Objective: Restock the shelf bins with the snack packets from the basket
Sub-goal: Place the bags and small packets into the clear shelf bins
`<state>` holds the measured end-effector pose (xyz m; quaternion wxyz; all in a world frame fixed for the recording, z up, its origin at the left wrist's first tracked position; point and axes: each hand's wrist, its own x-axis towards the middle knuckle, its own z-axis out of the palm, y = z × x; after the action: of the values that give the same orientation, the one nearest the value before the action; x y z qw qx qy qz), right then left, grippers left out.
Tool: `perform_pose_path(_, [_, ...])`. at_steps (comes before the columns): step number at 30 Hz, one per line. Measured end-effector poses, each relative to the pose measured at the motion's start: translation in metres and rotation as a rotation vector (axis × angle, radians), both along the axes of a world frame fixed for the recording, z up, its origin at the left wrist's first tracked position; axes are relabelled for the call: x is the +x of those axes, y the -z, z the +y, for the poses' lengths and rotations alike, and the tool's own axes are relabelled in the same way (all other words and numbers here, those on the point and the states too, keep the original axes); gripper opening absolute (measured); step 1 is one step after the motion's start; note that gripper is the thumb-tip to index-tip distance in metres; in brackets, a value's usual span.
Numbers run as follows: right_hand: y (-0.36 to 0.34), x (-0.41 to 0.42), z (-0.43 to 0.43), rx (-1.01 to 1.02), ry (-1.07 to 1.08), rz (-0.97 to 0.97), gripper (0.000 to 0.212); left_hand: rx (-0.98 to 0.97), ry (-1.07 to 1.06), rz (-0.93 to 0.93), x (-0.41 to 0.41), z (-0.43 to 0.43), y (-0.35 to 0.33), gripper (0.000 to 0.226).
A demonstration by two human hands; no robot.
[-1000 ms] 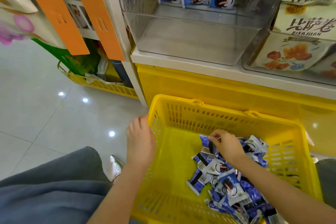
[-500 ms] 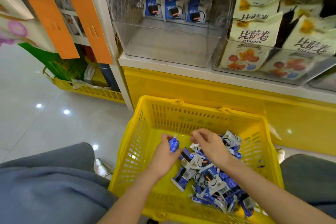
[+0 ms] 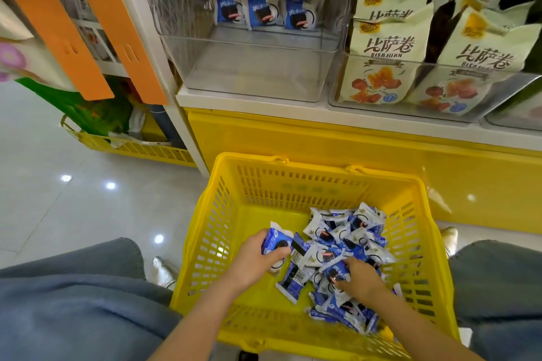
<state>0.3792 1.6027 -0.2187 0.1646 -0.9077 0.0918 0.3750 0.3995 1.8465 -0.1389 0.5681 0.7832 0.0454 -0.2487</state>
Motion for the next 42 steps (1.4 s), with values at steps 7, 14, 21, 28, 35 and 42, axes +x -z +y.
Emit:
perform_pose_path(7, [-0.009,0.008,0.003,0.082,0.133,0.011,0.063,-0.065,-0.053,0.106,-0.003,0.0,0.0,0.013])
perform_pose_path(14, [-0.068,0.033,0.031,0.46,0.327,-0.08,0.064,-0.169,-0.208,0.298,-0.002,0.002,-0.004,0.014])
perform_pose_path(21, [-0.148,0.053,0.076,0.795,0.28,-0.204,0.039,-0.387,-0.36,0.2,0.022,0.012,-0.046,0.04])
perform_pose_path(28, [-0.212,0.063,0.093,0.836,0.141,-0.325,0.026,-0.292,-0.344,-0.266,0.048,0.032,-0.108,0.019])
perform_pose_path(35, [-0.279,0.094,0.109,0.859,0.074,-0.415,0.021,-0.184,-0.359,-0.502,0.079,0.056,-0.164,0.02])
perform_pose_path(42, [-0.338,0.192,0.138,0.658,0.079,-0.915,0.024,-0.361,-0.445,-0.402,0.12,0.087,-0.197,0.014])
